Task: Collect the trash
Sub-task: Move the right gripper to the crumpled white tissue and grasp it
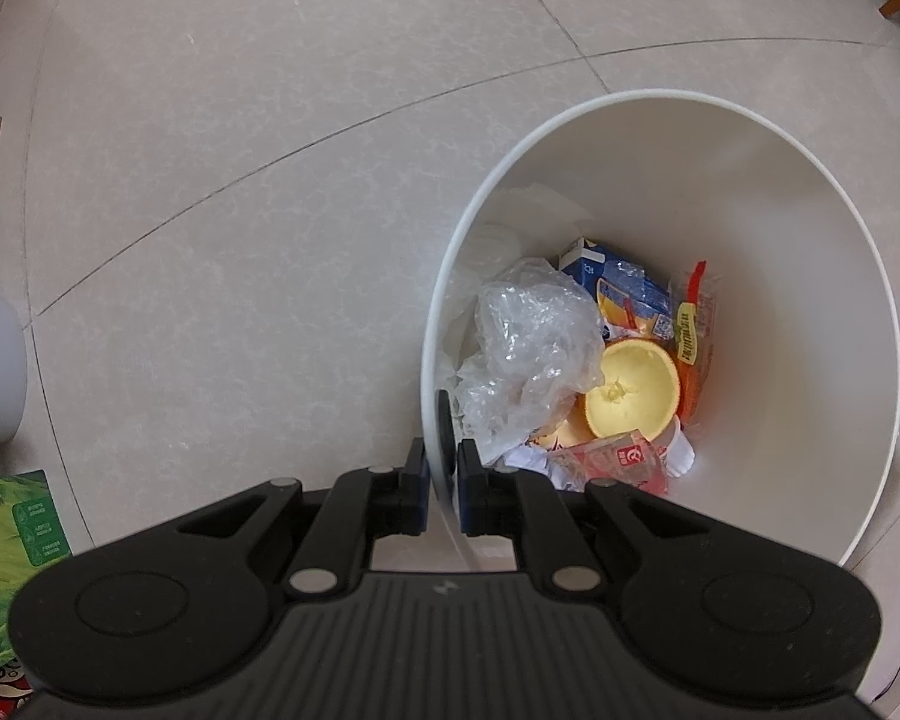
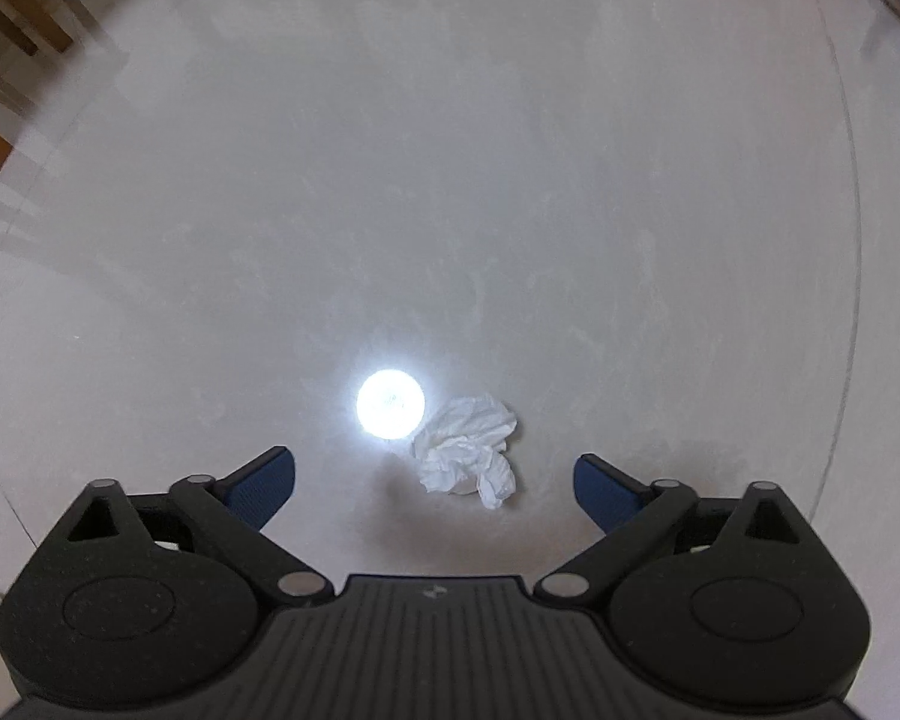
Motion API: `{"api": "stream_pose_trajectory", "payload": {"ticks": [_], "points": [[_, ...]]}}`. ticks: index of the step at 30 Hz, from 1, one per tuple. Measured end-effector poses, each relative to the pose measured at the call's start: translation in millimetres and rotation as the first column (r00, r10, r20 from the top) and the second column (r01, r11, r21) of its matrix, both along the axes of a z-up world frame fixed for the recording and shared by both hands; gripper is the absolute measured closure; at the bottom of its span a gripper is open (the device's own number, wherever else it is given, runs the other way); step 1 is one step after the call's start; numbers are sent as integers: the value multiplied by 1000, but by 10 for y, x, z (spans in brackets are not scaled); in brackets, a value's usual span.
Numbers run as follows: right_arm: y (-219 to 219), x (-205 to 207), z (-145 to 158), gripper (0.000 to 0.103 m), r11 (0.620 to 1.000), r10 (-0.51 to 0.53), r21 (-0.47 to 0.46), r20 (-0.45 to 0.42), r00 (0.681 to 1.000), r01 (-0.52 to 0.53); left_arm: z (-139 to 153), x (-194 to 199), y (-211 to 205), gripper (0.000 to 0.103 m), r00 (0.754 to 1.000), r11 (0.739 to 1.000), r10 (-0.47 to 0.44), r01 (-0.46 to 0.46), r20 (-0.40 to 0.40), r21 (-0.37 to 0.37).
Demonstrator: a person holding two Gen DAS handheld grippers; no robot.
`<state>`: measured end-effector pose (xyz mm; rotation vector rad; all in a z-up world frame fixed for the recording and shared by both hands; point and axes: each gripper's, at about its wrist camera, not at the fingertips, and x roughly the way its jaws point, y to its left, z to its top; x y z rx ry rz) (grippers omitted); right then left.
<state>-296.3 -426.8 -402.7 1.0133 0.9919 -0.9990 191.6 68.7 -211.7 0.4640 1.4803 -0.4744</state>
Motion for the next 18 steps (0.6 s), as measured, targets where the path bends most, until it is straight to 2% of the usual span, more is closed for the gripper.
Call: {"api": "stream_pose_trajectory", "payload": {"ticks": [6,18], "points": [[-43,119,-216,16,1000,7,7,-22,1000,-7,2,-7,-5,96,1000,1000,-4,4,4,4],[-8,326,-387,31,1000,10,-16,-64,998,-11,-11,-12,-22,96,1000,1000,-6,6,7,13]]}}
